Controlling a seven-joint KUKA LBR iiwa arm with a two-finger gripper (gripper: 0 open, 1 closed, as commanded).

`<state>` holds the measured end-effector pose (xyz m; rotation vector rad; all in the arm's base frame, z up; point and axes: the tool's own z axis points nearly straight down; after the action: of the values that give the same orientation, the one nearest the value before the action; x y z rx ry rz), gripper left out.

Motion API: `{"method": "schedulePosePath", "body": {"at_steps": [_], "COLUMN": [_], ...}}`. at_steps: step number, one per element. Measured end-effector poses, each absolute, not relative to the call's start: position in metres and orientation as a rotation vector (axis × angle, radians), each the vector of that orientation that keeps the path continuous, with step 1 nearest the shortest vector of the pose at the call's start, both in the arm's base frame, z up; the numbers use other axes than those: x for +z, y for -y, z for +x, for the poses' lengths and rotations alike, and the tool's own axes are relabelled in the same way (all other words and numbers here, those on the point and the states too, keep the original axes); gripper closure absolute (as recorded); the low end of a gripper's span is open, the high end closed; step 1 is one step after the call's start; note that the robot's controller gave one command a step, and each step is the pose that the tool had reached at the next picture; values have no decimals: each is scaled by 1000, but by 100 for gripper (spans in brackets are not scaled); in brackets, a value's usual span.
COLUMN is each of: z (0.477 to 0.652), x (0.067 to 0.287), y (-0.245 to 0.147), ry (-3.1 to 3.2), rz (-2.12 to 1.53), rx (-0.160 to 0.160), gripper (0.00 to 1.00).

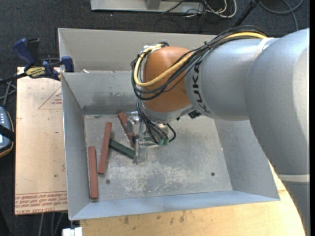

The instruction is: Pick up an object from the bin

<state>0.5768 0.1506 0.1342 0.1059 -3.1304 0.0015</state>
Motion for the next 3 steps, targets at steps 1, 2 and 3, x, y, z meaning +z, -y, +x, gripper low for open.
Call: {"method": "schedulePosePath", "body": {"at_steps": [1,2,3], "z": [584,586,587], "x": [145,76,57], "y": [-162,-159,-161], "ry": [3146,3146,3143], "rz": [82,33,-49], "rx": [-4,-4,-9], "gripper": [0,0,100]}}
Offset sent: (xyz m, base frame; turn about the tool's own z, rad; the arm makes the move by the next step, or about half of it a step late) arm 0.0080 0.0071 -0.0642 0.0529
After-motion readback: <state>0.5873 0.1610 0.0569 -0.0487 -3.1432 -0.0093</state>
